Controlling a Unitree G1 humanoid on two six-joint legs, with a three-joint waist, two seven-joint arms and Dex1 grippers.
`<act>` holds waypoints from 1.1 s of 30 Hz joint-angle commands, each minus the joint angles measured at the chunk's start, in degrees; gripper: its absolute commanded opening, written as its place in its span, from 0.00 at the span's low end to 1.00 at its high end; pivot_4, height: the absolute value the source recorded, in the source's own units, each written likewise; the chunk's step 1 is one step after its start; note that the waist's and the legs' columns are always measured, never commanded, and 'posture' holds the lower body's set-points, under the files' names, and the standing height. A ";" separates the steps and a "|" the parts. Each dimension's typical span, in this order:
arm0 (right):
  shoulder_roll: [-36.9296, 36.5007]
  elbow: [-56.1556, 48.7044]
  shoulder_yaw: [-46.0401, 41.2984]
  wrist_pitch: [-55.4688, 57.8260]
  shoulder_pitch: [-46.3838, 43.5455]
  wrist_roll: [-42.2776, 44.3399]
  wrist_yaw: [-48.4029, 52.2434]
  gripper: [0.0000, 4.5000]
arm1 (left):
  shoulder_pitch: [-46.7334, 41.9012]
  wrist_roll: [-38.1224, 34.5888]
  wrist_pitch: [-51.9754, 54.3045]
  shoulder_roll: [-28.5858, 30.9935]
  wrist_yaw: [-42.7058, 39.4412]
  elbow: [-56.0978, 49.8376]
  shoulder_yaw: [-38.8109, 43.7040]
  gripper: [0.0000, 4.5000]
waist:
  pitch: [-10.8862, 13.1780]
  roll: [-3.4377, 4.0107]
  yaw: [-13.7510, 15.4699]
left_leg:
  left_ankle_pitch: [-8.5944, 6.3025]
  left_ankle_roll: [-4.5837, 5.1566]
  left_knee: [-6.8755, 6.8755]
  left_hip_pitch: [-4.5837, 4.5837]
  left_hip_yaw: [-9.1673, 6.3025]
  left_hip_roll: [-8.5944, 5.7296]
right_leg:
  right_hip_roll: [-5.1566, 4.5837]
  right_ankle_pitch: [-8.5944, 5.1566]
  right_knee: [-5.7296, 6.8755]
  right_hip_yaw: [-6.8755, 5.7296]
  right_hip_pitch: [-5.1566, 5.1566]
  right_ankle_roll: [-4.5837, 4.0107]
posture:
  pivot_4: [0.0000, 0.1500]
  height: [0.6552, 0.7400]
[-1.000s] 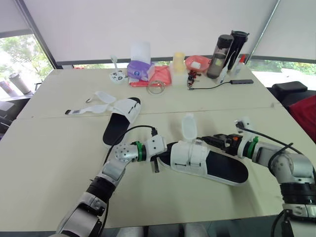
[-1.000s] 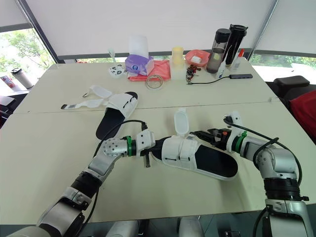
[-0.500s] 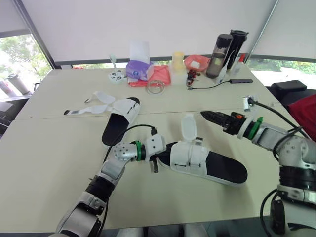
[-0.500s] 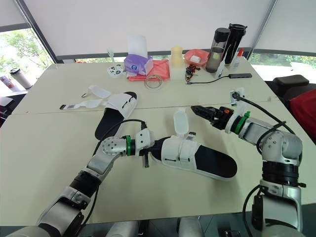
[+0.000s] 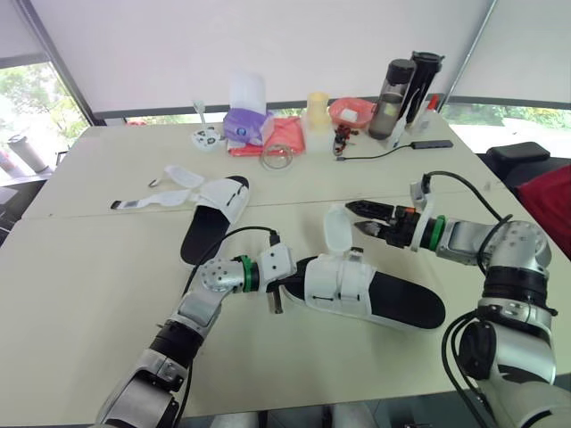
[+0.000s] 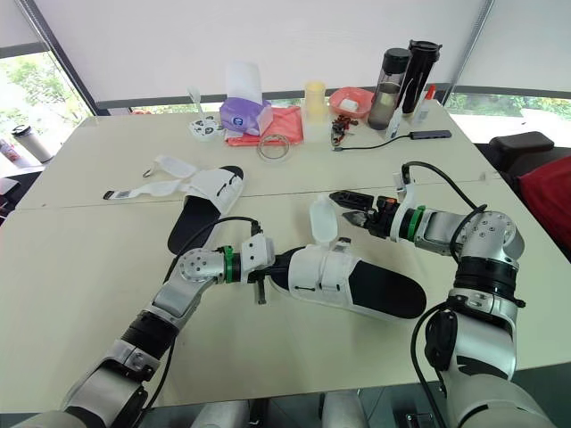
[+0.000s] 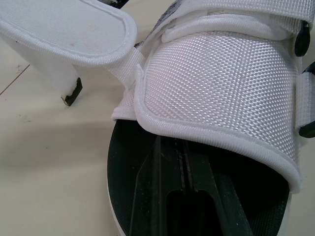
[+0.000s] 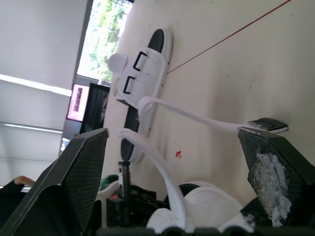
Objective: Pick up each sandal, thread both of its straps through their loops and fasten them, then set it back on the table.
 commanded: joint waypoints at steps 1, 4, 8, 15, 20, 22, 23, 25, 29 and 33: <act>2.62 2.99 -3.38 -2.00 -4.61 0.67 -2.17 0.99 | 0.47 1.79 -0.26 -0.24 1.14 1.43 -0.88 0.00 | -0.01 0.02 -0.14 | 0.00 0.00 0.01 0.01 0.00 0.00 | 0.01 0.00 0.01 0.00 0.00 0.00 | 1.00 1.00; 4.23 7.99 -5.10 -5.49 -8.35 -0.39 -4.07 0.99 | 0.31 1.96 -0.56 -0.48 1.43 1.81 -0.98 0.00 | -0.01 0.07 -0.17 | 0.01 0.01 0.02 0.03 0.00 0.00 | 0.03 0.01 0.06 0.00 -0.01 0.01 | 1.00 1.00; 5.36 14.46 -5.01 -8.94 -12.14 -2.29 -5.75 0.99 | 0.03 2.14 -1.13 -0.77 2.18 2.36 -0.82 0.00 | -0.01 0.08 -0.12 | 0.01 0.01 0.01 0.03 0.01 -0.01 | 0.03 0.02 0.06 0.00 0.00 0.03 | 1.00 1.00; 4.81 16.50 -1.47 -10.63 -12.98 -6.18 -5.03 0.61 | 0.43 2.47 -1.62 -1.04 3.52 2.83 -0.61 0.00 | 0.00 0.10 -0.26 | 0.01 0.01 0.01 0.03 0.01 -0.02 | 0.04 0.03 0.11 0.01 -0.02 0.04 | 1.00 1.00; 2.61 8.72 2.13 -11.66 -9.96 -7.62 -1.05 0.28 | 1.02 2.34 -1.42 -0.95 3.79 2.34 -0.58 0.00 | -0.01 0.11 -0.33 | 0.01 0.01 0.01 0.03 -0.01 -0.01 | 0.05 0.03 0.12 0.00 -0.02 0.04 | 1.00 1.00; 0.73 3.57 4.17 -14.09 -7.73 -9.04 0.77 0.28 | 1.24 2.37 -1.46 -0.90 3.84 2.36 -0.58 0.00 | -0.01 0.12 -0.24 | 0.01 0.01 0.01 0.03 -0.01 -0.02 | 0.05 0.03 0.12 0.00 -0.01 0.04 | 1.00 1.00; -0.10 1.25 4.47 -13.44 -6.44 -8.91 1.00 0.28 | 1.32 2.39 -1.46 -0.91 3.85 2.34 -0.62 0.00 | -0.01 0.11 -0.23 | 0.01 0.01 0.01 0.03 -0.01 -0.03 | 0.05 0.02 0.11 0.00 -0.01 0.05 | 1.00 1.00; -1.09 -4.05 4.69 -9.91 -3.34 -7.02 1.72 0.33 | 1.35 2.40 -1.30 -0.99 3.89 2.20 -0.69 0.00 | -0.01 0.12 -0.34 | 0.01 0.01 0.01 0.03 -0.01 -0.02 | 0.05 0.02 0.11 0.00 -0.02 0.05 | 1.00 1.00; 0.54 -11.84 0.15 -1.62 0.97 -1.77 -0.76 0.67 | 1.30 2.51 -1.56 -0.89 3.66 2.56 -0.81 0.00 | -0.03 0.14 -0.49 | 0.01 0.01 0.00 0.04 -0.05 0.03 | 0.07 0.02 0.12 0.00 -0.01 0.05 | 1.00 1.00; 3.13 -11.11 -6.19 3.15 0.84 -0.86 -6.07 0.99 | 1.21 2.58 -1.75 -0.88 3.47 2.75 -0.87 0.00 | -0.03 0.15 -0.44 | 0.01 0.01 0.05 0.05 -0.03 0.03 | 0.08 0.02 0.12 0.03 0.00 0.04 | 1.00 1.00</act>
